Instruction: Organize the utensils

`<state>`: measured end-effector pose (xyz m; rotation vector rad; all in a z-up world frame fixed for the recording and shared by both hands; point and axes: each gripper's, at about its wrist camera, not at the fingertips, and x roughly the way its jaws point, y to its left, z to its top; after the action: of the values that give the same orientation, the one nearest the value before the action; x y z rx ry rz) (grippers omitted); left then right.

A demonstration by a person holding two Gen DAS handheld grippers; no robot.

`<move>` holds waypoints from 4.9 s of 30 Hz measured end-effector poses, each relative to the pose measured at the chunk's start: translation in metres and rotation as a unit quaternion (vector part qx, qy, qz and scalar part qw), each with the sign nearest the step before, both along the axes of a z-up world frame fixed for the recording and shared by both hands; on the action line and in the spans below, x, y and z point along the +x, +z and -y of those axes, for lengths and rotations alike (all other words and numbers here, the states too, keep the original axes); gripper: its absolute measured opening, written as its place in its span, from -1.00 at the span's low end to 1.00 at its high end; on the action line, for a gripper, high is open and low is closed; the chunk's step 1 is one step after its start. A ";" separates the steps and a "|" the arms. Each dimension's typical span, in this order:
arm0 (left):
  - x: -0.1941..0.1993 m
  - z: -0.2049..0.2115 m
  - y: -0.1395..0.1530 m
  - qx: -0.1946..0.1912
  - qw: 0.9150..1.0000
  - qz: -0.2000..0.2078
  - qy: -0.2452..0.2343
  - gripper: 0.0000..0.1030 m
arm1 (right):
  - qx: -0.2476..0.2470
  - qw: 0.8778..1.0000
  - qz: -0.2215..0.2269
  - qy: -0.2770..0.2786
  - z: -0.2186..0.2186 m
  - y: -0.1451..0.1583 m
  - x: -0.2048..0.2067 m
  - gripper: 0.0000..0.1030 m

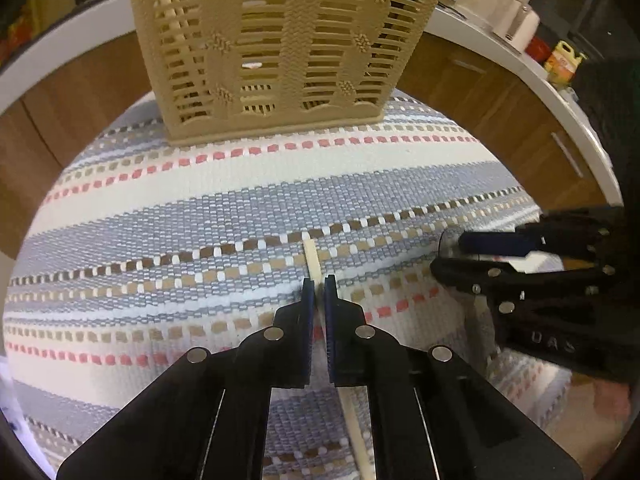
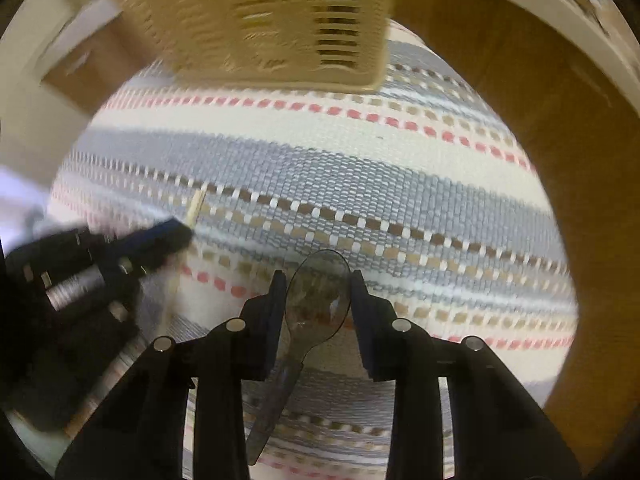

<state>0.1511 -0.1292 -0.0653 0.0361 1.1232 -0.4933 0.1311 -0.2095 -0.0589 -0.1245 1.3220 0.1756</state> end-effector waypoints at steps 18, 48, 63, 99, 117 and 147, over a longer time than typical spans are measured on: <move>0.004 -0.002 -0.001 0.058 0.998 -0.004 -0.021 -0.88 | 0.001 0.999 -0.026 -0.021 0.007 -0.006 -0.002 -0.40; -0.003 -0.056 0.216 -0.136 0.925 0.346 0.079 -0.94 | 0.084 0.929 0.361 0.000 0.037 0.225 0.010 -0.41; 0.044 -0.066 0.231 -0.193 0.831 0.494 0.169 -0.94 | 0.022 0.833 0.548 -0.066 0.051 0.235 0.065 -0.41; 0.056 -0.092 0.175 -0.188 0.853 0.445 0.200 -0.28 | 0.058 0.863 0.499 -0.052 0.054 0.173 0.062 -0.26; -0.091 -0.098 0.218 -0.121 0.880 0.432 0.157 0.62 | 0.080 0.872 0.483 -0.026 0.030 0.181 -0.081 0.13; -0.115 -0.077 0.112 0.001 0.855 0.474 0.212 0.84 | 0.061 0.843 0.525 -0.099 0.034 0.092 -0.107 0.44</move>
<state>0.0356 -0.0519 0.0467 0.0272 0.1340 -0.0326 0.0237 -0.2435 0.0334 0.0339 0.2129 -0.0029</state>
